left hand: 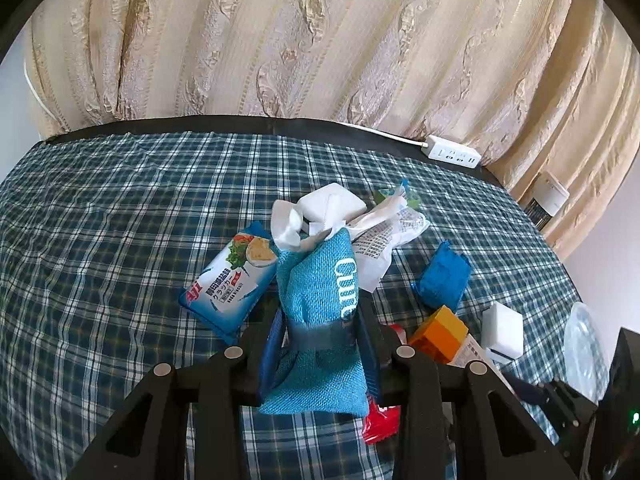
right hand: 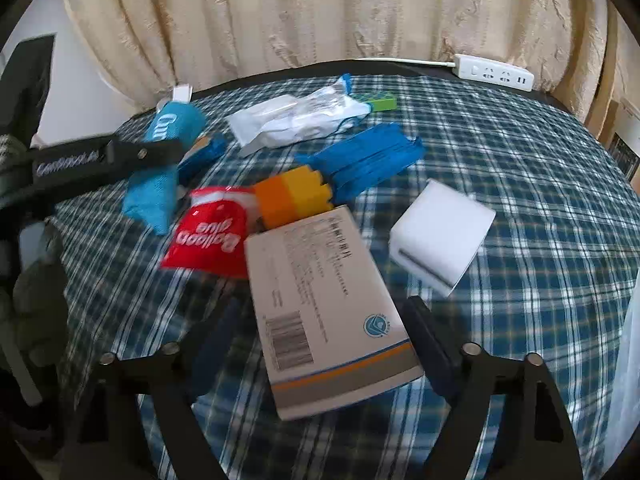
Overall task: Organize objects
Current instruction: 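Close the left tool on the towel bottle while the right tool grasps the medicine box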
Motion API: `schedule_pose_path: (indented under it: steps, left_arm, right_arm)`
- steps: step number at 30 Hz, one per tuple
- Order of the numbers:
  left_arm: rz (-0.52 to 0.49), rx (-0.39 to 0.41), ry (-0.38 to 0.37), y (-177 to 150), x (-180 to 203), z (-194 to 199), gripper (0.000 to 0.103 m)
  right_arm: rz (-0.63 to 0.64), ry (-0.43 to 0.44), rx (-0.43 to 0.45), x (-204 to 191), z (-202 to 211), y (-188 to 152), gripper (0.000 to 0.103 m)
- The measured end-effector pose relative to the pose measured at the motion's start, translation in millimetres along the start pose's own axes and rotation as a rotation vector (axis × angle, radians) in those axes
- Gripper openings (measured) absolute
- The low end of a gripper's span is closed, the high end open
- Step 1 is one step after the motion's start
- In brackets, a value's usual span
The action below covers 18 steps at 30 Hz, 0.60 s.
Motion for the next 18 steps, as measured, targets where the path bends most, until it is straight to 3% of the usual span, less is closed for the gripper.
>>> schedule_pose_path:
  steps: [13, 18]
  left_arm:
    - [-0.006, -0.022, 0.02, -4, 1, -8, 0.037]
    - [-0.011, -0.033, 0.036, -7, 0, -15, 0.038]
  right_arm:
    - [0.021, -0.106, 0.008, -4, -8, 6, 0.077]
    - [0.009, -0.115, 0.019, -1, -6, 5, 0.069]
Point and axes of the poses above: each gripper's, at about its wrist camera, not at the fingertips, and z roughly against the way its jaws point, x to its right, y to its top, the point moved 4 cm from there along -z, roughly the way its jaws point, and after that the axes turned 2 degrees about z, right-handed, at the moved point
